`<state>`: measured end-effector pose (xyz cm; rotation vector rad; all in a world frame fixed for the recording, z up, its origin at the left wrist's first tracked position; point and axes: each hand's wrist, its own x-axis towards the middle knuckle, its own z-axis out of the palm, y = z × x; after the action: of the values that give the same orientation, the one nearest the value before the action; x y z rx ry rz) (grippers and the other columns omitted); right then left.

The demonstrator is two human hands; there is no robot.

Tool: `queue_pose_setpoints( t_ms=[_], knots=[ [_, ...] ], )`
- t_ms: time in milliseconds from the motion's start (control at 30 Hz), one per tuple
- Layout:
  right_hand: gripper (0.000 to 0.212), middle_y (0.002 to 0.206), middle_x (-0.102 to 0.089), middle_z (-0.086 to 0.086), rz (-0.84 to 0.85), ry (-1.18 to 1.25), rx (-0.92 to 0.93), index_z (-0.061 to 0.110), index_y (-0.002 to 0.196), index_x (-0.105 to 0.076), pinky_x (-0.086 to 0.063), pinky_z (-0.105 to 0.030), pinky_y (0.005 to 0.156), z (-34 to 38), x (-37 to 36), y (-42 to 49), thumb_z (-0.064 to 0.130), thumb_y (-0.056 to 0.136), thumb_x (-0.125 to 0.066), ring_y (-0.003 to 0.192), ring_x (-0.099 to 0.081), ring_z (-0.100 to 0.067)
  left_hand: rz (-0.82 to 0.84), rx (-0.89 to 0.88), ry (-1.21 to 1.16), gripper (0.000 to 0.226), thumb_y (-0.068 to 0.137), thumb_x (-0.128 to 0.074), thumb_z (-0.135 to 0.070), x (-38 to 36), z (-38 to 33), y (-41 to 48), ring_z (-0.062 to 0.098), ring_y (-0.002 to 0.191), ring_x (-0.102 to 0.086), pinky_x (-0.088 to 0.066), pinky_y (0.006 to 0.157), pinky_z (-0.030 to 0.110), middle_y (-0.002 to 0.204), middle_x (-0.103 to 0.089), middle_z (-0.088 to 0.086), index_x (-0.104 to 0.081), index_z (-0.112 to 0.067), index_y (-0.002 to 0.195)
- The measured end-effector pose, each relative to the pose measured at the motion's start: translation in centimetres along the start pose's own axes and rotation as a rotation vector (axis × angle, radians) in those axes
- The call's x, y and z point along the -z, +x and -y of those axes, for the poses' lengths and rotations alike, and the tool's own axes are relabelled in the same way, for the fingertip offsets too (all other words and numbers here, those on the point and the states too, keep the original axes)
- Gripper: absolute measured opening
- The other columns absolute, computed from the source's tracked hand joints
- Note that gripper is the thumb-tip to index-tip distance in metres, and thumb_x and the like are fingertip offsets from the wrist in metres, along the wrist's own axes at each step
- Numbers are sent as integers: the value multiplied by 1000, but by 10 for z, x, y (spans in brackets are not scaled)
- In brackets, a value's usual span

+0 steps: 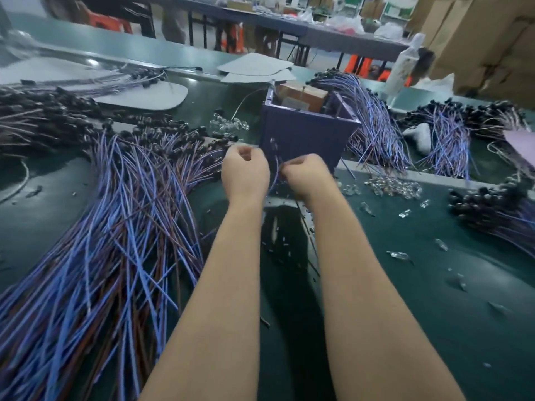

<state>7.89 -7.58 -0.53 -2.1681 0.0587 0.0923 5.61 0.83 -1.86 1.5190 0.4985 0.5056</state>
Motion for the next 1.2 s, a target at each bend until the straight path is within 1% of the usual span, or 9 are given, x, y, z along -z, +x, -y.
queue_pose_setpoints(
  t_ms=[167,233,333,433,533,767,867,1000,1200],
  knots=[
    [8,83,-61,-5,-187,836,118,6,94,-54,-51,-21,56,-1,50,-6,6,97,-47,60,-56,-11,509,-53,256,49,102,-29,-37,-31,-16,-22,30,96,-65,-49,91,33,98,-71,16,-64,-7,85],
    [7,78,-62,-8,-342,1155,90,1,101,-50,-51,-18,53,-12,68,-5,2,98,-44,54,-57,-9,710,21,178,50,103,-27,-38,-39,-21,-32,22,76,-69,-56,73,24,81,-71,12,-60,-9,80],
    [9,72,-60,-9,-486,1433,25,1,105,-49,-50,-17,48,-34,89,-5,4,98,-44,46,-56,-8,845,-30,213,40,103,-33,-29,-46,-17,-41,10,48,-55,-43,50,20,57,-53,-1,-58,-12,78],
    [14,72,-59,0,-391,1162,33,12,89,-57,-46,-15,47,-51,88,-12,18,98,-48,49,-55,-5,765,-204,276,35,100,-42,-21,-60,-16,-44,10,45,-36,-31,45,21,55,-41,-2,-61,-15,72],
    [22,68,-64,6,-280,926,73,17,81,-63,-41,-14,43,-64,76,-16,20,98,-50,52,-56,-1,702,-318,362,31,97,-47,-20,-83,-18,-52,13,54,-45,-40,57,26,61,-54,1,-63,-14,72],
    [23,60,-49,6,-794,731,109,13,82,-64,-35,-13,50,-88,80,-6,23,98,-51,52,-40,-3,585,-297,325,33,98,-46,-22,-100,17,-70,25,70,-52,-40,67,34,79,-66,17,-67,0,87],
    [26,59,-49,2,-750,909,77,16,75,-60,-41,-15,43,-87,74,-5,23,98,-49,40,-46,-1,552,-281,330,30,97,-47,-23,-84,23,-54,22,69,-50,-37,65,30,74,-64,10,-67,-4,86],
    [27,65,-56,-4,-710,1143,47,11,77,-56,-49,-16,47,-84,69,-4,22,99,-47,43,-57,-3,535,-276,362,22,95,-54,-28,-47,25,-26,12,64,-50,-38,66,24,66,-58,-6,-67,-14,84],
    [27,53,-58,-2,-718,1439,8,9,75,-50,-53,-18,49,-86,78,-7,21,100,-47,43,-59,-6,735,-80,233,21,93,-59,-30,-6,23,-10,3,46,-39,-34,48,15,57,-56,-13,-72,-20,81]
  ],
)
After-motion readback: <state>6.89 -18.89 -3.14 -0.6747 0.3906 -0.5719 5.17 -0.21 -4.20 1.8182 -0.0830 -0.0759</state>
